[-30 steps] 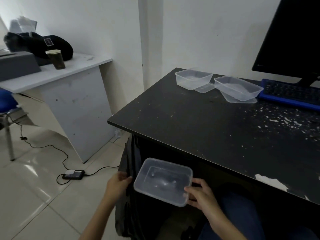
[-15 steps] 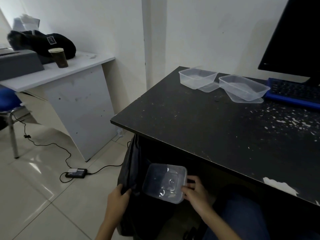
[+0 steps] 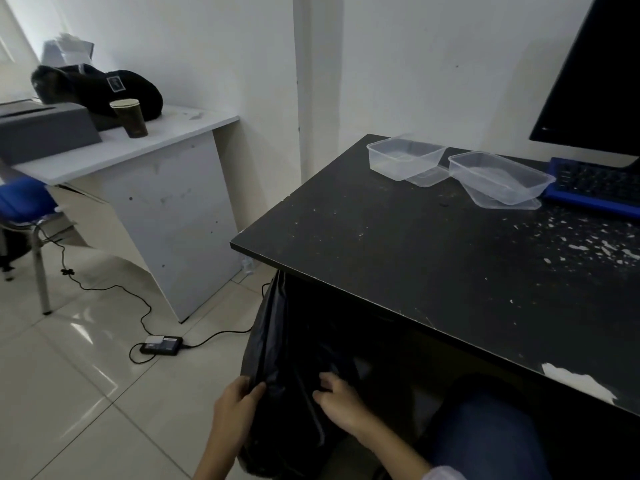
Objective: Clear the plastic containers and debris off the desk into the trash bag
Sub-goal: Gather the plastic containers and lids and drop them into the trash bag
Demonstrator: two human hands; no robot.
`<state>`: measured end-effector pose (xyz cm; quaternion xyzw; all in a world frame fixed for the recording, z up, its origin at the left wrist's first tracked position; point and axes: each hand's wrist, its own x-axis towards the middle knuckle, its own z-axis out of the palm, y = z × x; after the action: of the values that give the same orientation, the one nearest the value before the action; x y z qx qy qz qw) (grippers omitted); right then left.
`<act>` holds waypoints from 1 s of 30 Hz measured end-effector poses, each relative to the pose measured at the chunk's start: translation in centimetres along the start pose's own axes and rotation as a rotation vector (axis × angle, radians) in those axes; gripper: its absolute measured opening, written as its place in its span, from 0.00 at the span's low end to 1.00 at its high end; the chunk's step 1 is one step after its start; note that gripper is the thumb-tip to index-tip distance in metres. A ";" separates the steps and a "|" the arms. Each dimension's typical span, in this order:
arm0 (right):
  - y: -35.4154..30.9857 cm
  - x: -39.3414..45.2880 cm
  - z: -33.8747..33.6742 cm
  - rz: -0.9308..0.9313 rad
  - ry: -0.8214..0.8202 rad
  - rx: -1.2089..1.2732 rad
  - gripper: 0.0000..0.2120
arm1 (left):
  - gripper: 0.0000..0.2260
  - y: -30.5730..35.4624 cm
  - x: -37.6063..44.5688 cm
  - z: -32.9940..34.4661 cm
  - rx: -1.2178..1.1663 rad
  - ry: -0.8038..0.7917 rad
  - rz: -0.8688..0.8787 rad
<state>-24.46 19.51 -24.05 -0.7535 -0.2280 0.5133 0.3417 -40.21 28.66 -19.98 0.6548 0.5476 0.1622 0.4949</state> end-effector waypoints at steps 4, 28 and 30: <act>0.3 0.1 0.6 0.006 -0.057 -0.024 0.24 | 0.09 0.0 -0.3 0.2 -0.022 0.004 0.000; -4.7 -10.9 -4.8 -0.358 0.173 -0.323 0.15 | 0.05 6.5 -3.8 0.4 0.245 0.060 0.507; -6.1 -13.8 -5.4 -0.430 0.227 -0.346 0.14 | 0.05 8.5 -5.0 0.1 0.234 0.084 0.617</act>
<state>-24.49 12.40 -9.64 -0.7875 -0.4269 0.2951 0.3325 -37.15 25.03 -11.34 0.8351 0.3583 0.2673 0.3206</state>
